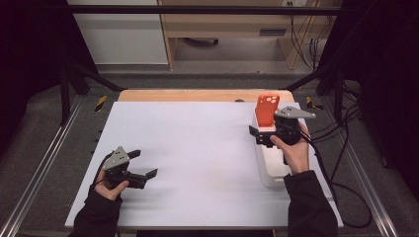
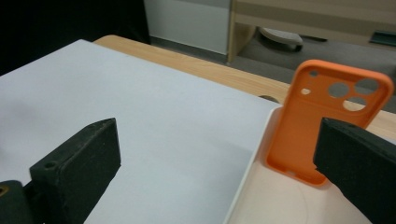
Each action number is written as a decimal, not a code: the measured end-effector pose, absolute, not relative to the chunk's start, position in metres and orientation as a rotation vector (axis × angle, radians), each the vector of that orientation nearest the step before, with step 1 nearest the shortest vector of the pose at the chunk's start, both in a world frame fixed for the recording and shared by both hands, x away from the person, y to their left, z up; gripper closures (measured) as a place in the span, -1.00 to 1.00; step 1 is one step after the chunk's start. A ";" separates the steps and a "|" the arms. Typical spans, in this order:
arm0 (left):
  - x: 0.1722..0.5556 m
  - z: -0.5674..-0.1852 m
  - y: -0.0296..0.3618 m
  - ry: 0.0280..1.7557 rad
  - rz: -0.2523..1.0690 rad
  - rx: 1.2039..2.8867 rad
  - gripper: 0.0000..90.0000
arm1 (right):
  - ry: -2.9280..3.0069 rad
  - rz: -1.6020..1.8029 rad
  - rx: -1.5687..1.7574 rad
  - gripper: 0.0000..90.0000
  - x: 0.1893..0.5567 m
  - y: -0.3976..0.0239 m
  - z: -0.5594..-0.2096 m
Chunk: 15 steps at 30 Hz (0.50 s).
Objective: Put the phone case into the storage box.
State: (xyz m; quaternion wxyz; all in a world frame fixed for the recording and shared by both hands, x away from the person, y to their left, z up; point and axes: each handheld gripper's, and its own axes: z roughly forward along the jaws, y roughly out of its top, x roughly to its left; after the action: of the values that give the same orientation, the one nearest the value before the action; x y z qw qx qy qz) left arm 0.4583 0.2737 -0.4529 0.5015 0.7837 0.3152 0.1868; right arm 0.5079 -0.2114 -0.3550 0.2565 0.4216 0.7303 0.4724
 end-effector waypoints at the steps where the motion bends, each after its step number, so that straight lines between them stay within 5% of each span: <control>1: 0.458 -0.453 0.274 0.761 0.452 1.894 -0.99 | 1.991 1.308 1.112 -0.99 0.502 -0.212 -0.357; 15: 0.457 -0.452 0.273 0.754 0.450 1.887 -0.99 | 2.043 1.463 0.957 -0.99 0.456 -0.236 -0.393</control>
State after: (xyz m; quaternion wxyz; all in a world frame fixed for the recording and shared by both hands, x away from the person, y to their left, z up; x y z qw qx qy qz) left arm 0.4572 0.2733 -0.4524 0.5056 0.7823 0.3124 0.1864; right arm 0.4558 -0.2361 -0.3926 0.2244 0.3467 0.7405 0.5302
